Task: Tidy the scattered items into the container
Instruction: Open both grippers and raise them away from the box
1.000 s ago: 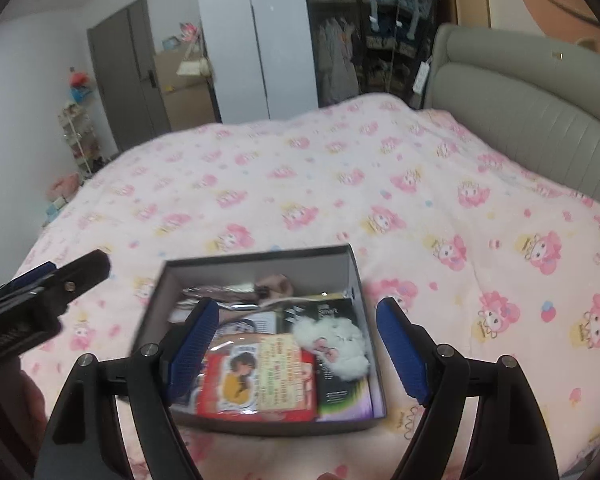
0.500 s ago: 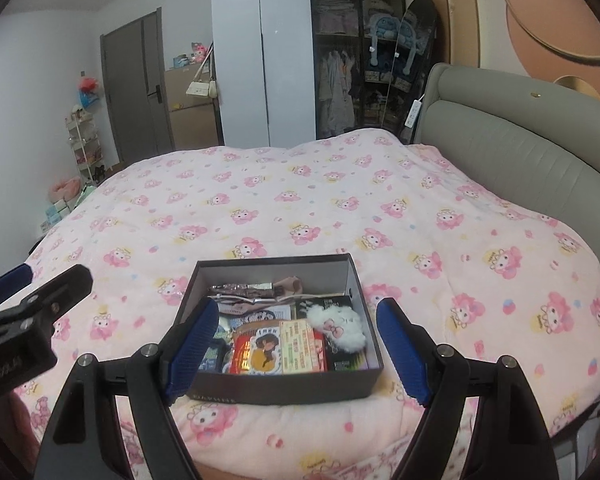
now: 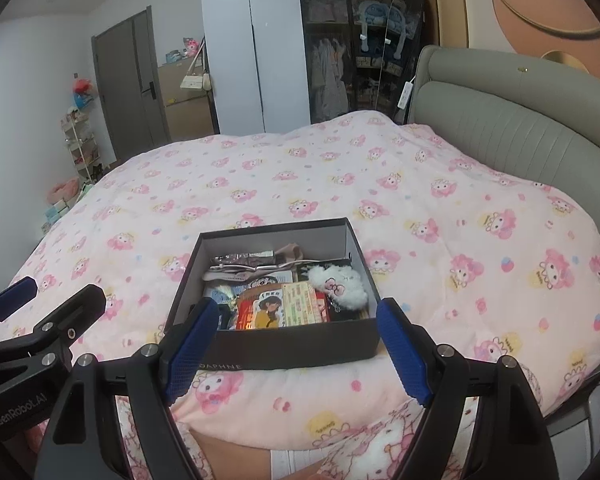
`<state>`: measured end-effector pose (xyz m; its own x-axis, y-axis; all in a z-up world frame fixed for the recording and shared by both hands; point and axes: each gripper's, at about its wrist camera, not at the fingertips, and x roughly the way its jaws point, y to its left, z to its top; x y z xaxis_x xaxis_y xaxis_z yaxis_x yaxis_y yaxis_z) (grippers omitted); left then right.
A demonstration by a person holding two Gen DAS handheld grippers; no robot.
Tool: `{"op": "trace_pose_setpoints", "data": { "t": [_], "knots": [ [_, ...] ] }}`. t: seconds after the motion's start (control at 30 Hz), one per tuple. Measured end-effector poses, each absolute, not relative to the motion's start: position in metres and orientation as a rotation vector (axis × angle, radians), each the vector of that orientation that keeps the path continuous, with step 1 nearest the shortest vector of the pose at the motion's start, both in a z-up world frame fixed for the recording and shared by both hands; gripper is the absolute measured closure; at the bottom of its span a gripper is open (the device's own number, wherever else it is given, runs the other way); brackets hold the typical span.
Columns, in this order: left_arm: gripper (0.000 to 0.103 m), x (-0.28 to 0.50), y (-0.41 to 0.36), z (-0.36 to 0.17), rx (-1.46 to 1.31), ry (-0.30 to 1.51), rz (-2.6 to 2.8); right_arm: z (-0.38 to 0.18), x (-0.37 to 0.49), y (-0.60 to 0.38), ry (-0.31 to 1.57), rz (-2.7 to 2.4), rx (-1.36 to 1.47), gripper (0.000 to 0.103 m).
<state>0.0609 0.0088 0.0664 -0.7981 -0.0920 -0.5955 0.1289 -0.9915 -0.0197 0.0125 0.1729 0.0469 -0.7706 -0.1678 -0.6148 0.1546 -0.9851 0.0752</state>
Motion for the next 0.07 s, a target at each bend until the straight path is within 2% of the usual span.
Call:
{"op": "trace_pose_setpoints", "data": {
  "t": [0.07],
  "knots": [
    [0.001, 0.0606, 0.0097, 0.0659, 0.949, 0.09, -2.87, 0.046, 0.0123, 0.174, -0.038, -2.805, 0.985, 0.023]
  ]
}}
